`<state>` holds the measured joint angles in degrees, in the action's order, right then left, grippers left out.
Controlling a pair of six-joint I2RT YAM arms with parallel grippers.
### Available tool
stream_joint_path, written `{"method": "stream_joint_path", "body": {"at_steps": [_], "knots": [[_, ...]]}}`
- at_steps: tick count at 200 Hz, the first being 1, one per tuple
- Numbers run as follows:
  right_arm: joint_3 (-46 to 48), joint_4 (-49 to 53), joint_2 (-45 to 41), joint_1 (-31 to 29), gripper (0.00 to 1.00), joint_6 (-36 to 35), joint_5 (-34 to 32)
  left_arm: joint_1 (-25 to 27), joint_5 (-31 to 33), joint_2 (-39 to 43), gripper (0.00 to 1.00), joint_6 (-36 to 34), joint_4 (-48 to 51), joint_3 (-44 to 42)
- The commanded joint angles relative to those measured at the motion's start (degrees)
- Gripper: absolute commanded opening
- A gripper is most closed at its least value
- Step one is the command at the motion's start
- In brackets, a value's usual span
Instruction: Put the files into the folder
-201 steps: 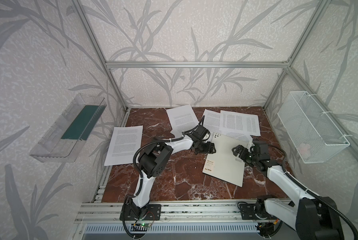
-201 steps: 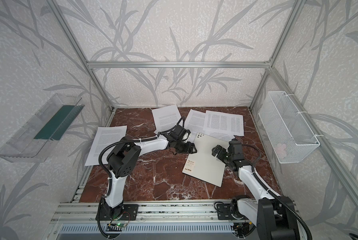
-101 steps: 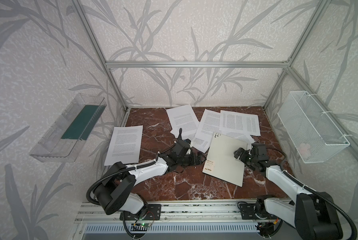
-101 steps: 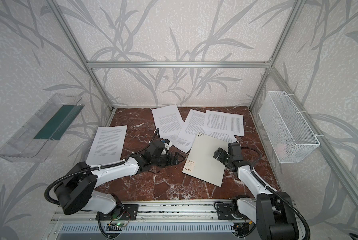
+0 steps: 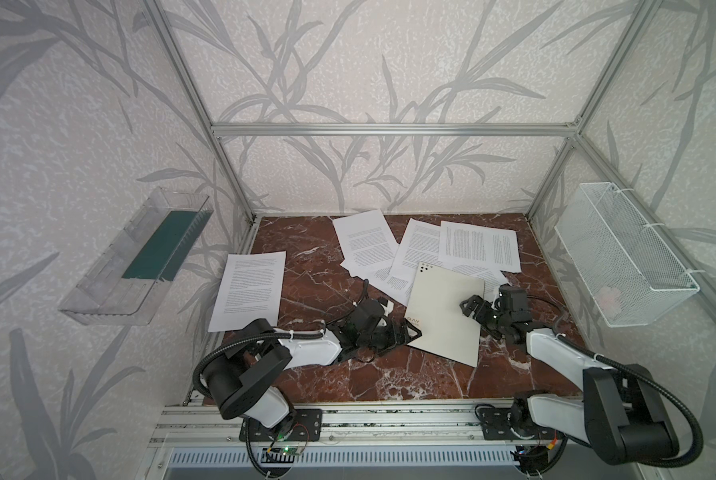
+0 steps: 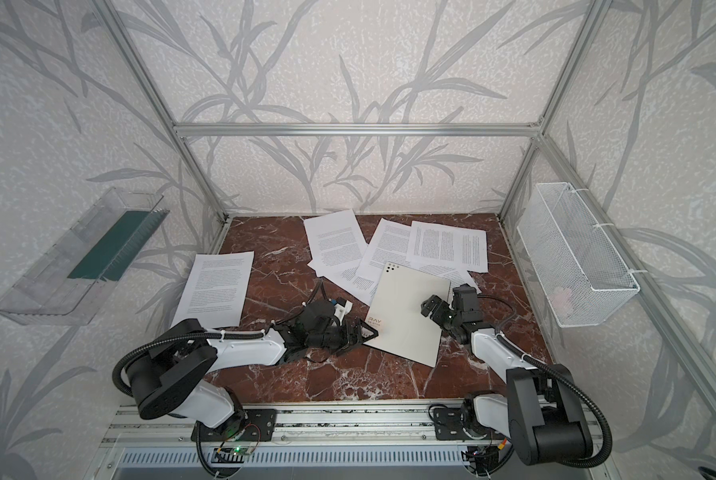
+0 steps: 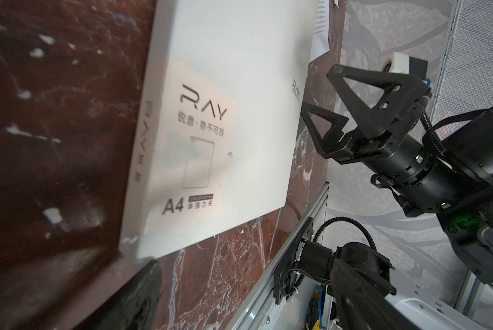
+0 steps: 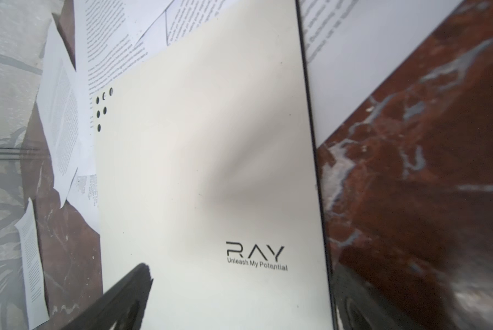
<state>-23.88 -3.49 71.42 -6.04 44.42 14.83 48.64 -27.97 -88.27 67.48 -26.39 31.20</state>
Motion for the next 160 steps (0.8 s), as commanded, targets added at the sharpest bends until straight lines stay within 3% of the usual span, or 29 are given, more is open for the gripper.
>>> {"method": "stream_joint_path", "body": {"at_steps": [1, 40, 111, 160], "knots": [[1.7, 0.8, 1.1, -1.2, 0.99, 2.0, 2.7, 0.5, 0.8, 0.8, 0.92, 3.4, -5.1, -2.0], [2.4, 1.5, -2.0, -2.3, 0.99, 2.5, 1.3, 0.8, 2.5, 0.6, 0.91, 4.3, -6.1, -3.3], [2.6, 0.9, -2.3, -3.1, 0.99, 2.2, 1.6, 0.8, 4.4, -10.2, 0.82, 10.8, -28.8, -6.2], [2.6, 0.7, -2.4, -3.2, 0.99, 2.1, 1.9, 0.8, 5.3, -15.6, 0.78, 12.8, -38.4, -7.1]]}}
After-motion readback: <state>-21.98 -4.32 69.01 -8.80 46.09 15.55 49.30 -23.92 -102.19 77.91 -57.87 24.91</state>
